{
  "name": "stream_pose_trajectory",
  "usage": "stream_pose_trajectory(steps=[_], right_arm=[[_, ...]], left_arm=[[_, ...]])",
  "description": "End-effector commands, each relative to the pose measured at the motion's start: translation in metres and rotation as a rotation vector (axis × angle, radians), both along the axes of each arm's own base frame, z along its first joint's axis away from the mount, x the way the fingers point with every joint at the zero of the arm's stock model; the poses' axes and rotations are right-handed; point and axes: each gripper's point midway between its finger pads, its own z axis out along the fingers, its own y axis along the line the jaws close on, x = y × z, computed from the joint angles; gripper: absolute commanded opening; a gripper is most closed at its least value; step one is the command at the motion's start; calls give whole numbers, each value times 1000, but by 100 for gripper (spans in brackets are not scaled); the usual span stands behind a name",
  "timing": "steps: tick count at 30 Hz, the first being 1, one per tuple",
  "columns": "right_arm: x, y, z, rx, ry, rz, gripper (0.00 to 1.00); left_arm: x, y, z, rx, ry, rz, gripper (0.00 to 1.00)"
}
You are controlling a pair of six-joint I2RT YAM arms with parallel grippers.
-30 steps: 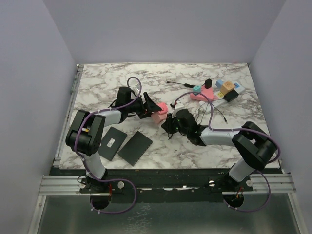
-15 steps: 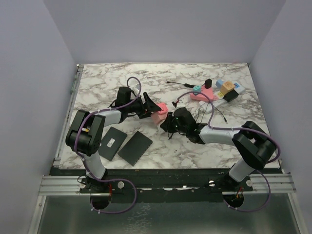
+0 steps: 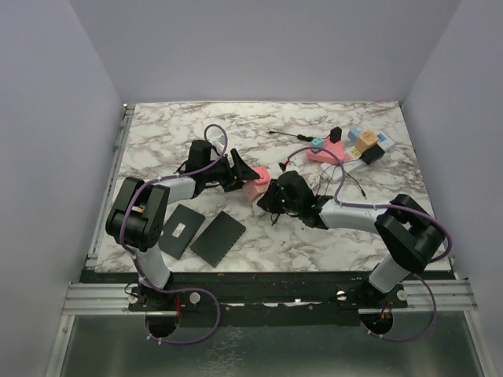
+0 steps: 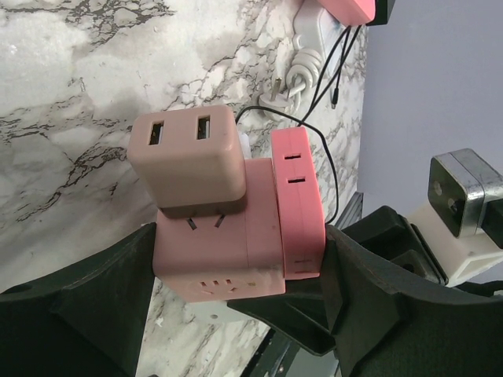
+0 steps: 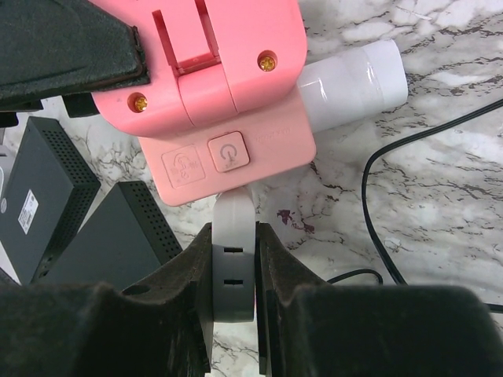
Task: Pull the plug off the socket
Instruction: Remove the plug from the socket.
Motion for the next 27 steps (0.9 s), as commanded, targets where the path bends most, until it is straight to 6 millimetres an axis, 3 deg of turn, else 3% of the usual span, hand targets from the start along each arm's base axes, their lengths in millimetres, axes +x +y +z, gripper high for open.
stream_pose_trajectory(steps=[1, 10, 17, 21, 27], right_arm=[[9, 6, 19, 30, -85, 8, 0], [5, -11, 19, -92, -242, 119, 0], [2, -12, 21, -133, -306, 191, 0], [3, -9, 21, -123, -303, 199, 0], [10, -10, 16, -93, -193, 67, 0]], left_arm=[[26, 17, 1, 69, -95, 73, 28], [27, 18, -2, 75, -88, 64, 28], [27, 19, -6, 80, -80, 63, 28], [27, 20, -8, 85, -78, 66, 28], [28, 22, -10, 93, -76, 76, 28]])
